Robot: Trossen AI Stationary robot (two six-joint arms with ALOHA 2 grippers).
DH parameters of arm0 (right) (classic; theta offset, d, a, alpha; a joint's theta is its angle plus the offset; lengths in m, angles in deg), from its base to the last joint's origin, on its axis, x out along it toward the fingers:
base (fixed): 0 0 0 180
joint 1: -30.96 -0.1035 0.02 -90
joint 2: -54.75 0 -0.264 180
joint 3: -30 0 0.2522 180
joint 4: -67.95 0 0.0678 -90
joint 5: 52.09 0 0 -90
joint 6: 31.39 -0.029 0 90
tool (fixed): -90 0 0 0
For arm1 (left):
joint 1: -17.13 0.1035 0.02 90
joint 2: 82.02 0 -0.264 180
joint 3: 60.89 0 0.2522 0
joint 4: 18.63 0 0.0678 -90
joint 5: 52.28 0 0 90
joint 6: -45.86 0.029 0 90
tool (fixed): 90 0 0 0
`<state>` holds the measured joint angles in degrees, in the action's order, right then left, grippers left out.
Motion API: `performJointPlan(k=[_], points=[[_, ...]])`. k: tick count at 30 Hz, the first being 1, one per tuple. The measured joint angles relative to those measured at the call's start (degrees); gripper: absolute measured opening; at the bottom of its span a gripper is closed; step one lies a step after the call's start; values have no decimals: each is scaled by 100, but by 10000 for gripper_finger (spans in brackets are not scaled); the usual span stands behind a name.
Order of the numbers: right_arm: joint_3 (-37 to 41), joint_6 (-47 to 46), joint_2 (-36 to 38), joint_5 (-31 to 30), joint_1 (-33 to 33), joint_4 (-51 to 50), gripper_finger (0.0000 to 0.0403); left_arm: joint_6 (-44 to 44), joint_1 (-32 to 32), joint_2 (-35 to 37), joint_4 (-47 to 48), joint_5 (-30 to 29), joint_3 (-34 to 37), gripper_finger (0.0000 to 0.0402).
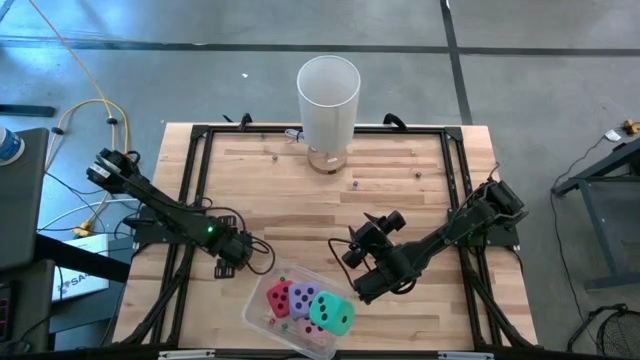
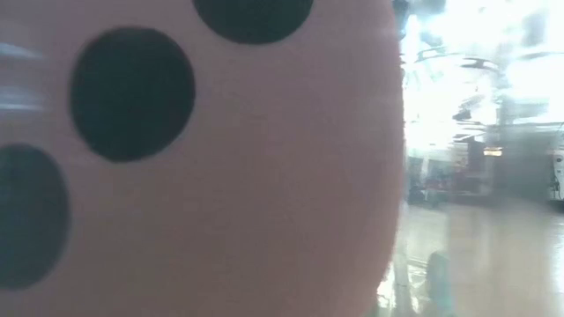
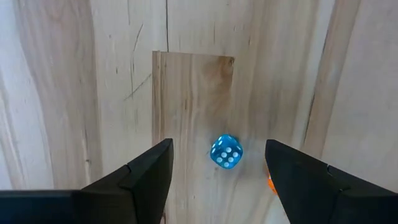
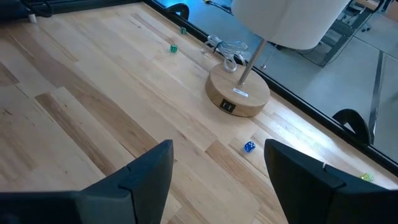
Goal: Pick & Place Dice
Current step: Put the small blue dice into the transparent bin
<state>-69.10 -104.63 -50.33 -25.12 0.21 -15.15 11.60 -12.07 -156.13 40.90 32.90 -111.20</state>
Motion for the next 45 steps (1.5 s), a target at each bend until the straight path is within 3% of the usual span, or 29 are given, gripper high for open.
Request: performJointPlan(k=[13,28,34,45], points=[[0,0,0,0,0,2,243,-2,21,0,-191,25,172,146],[0,-1,0,0,-1,24,243,152,21,0,-263,22,196,82],[0,0,0,0,-2,37,243,208,21,4,-259,20,192,39],[0,0,0,0,0,79,243,409,21,19,-255,-24,190,37]])
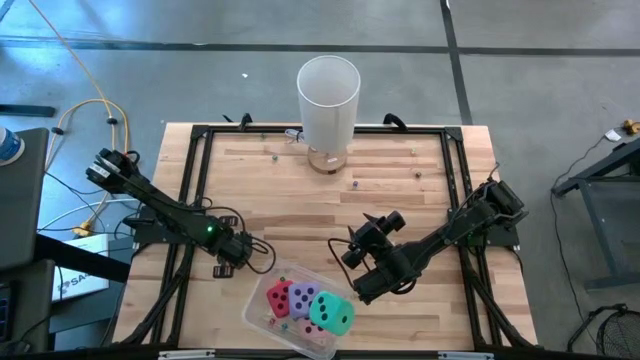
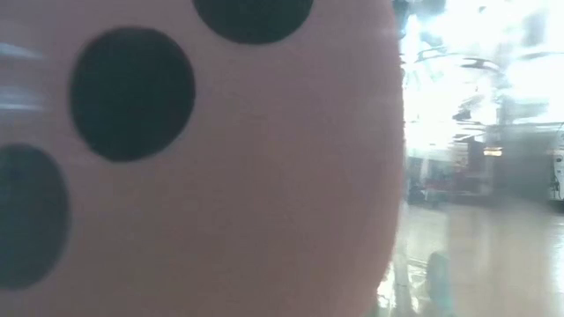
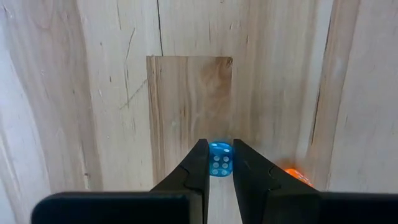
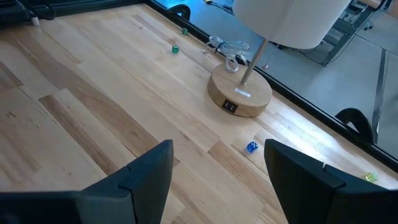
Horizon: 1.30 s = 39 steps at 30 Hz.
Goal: Pick & Place Dice
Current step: Put the small blue dice into the transparent bin
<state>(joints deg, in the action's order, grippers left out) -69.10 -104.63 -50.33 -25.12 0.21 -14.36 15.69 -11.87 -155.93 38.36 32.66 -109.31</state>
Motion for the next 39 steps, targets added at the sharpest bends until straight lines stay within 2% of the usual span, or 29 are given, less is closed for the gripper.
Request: performJointPlan(k=[4,6,12,15,18,22,24,28,39], points=[[0,0,0,0,0,0,243,44,0,168,367,-215,-119,37],[0,0,0,0,-2,2,243,42,0,271,896,-473,-337,37],[0,0,0,0,-2,4,243,3,0,544,2334,-1238,-1389,44],[0,0,0,0,-1,6,243,196,-48,632,2640,-1538,-2049,46],[0,0,0,0,-1,9,243,685,-235,697,2419,-1860,-2613,47],[0,1,0,0,-1,9,243,1750,-585,697,1535,-2109,-2962,48],[0,8,0,0,0,9,243,2331,-733,696,923,-2007,-2964,49],[0,144,0,0,0,28,243,3043,-889,647,155,-1409,-2964,49],[2,259,-28,4,-2,87,243,2851,-885,541,-408,-1279,-2962,53]])
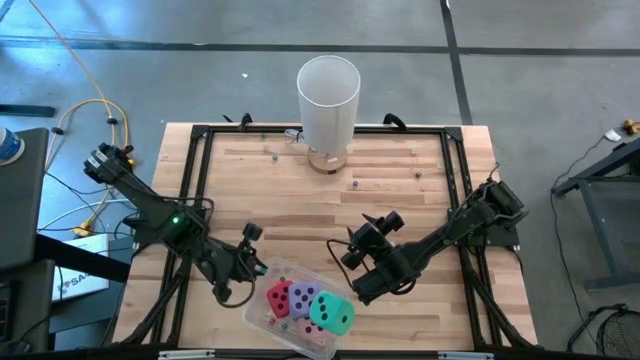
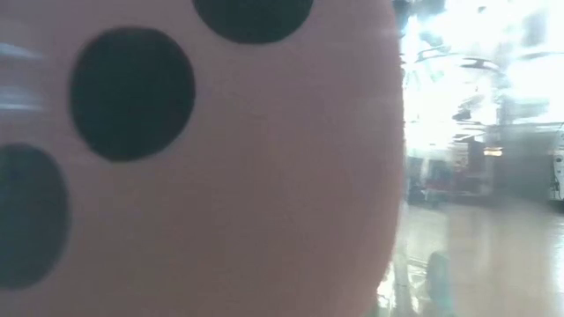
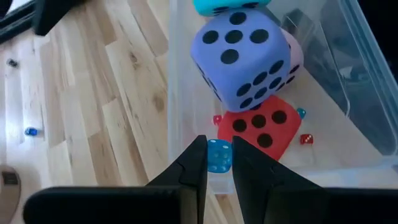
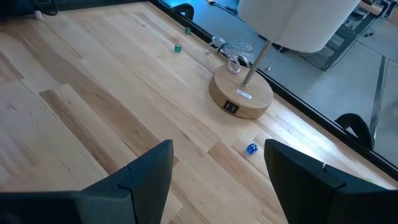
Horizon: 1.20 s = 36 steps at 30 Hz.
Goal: Pick & Place Dice
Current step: Put the small blue dice into the transparent bin, then put the small orange dice into the transparent bin
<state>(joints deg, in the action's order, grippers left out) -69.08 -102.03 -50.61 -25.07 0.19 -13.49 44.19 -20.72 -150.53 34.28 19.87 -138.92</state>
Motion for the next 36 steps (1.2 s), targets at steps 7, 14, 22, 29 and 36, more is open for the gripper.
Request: performJointPlan(k=[7,14,22,29,36], points=[[0,1,0,9,0,78,243,31,-1,-431,-24,-3,2,107],[0,3,0,11,0,95,243,34,-3,-524,-162,-121,2,169],[0,40,0,57,0,99,243,-468,-372,156,1460,-1138,2,176],[0,41,0,57,0,116,243,-3847,-489,737,3752,-559,292,176],[0,42,0,48,1,156,243,-4639,-711,883,3092,-31,1561,176]])
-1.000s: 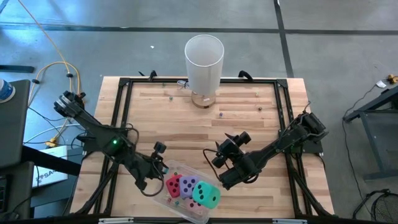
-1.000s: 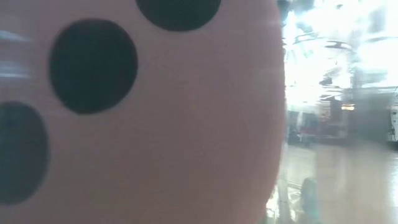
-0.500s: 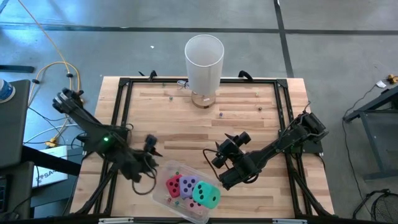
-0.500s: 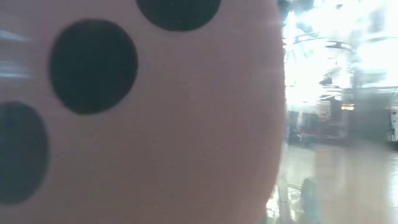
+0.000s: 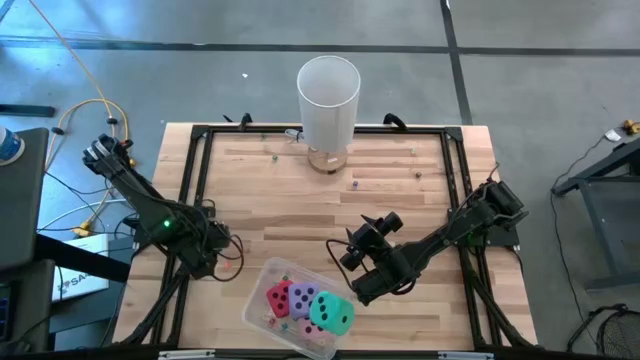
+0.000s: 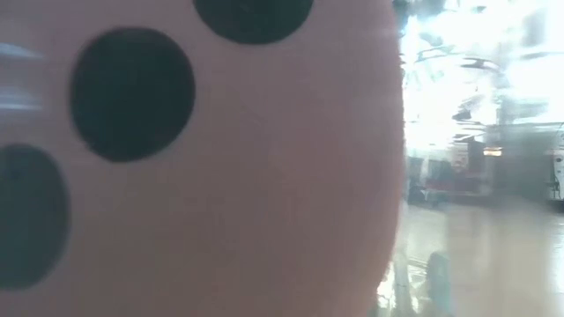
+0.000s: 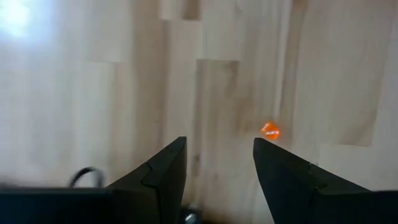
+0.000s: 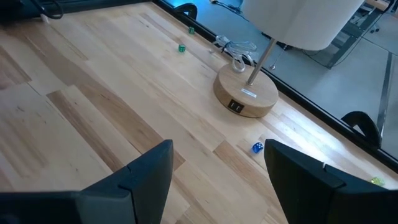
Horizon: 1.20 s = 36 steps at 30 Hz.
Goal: Pick & Place Dice
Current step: Put the small orange dice into the transparent bin
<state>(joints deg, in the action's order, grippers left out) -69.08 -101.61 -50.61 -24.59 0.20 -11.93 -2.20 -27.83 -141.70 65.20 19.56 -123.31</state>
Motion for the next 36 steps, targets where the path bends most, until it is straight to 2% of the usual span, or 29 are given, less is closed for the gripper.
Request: performJointPlan(k=[3,7,14,19,25,36], points=[[0,0,0,-2,-1,61,243,-26,-74,-72,-664,371,518,176],[0,0,0,65,-1,90,243,-5,-80,-268,-985,729,739,176],[0,0,0,112,-29,164,243,-4,-79,-601,-1664,732,762,176],[0,2,0,116,-45,187,243,-67,-78,-907,-1776,1029,764,176],[0,2,0,116,-45,192,243,162,-78,-1307,-1957,1037,767,176],[0,4,0,157,-45,277,243,176,-80,-1425,-2355,1051,1061,176]])
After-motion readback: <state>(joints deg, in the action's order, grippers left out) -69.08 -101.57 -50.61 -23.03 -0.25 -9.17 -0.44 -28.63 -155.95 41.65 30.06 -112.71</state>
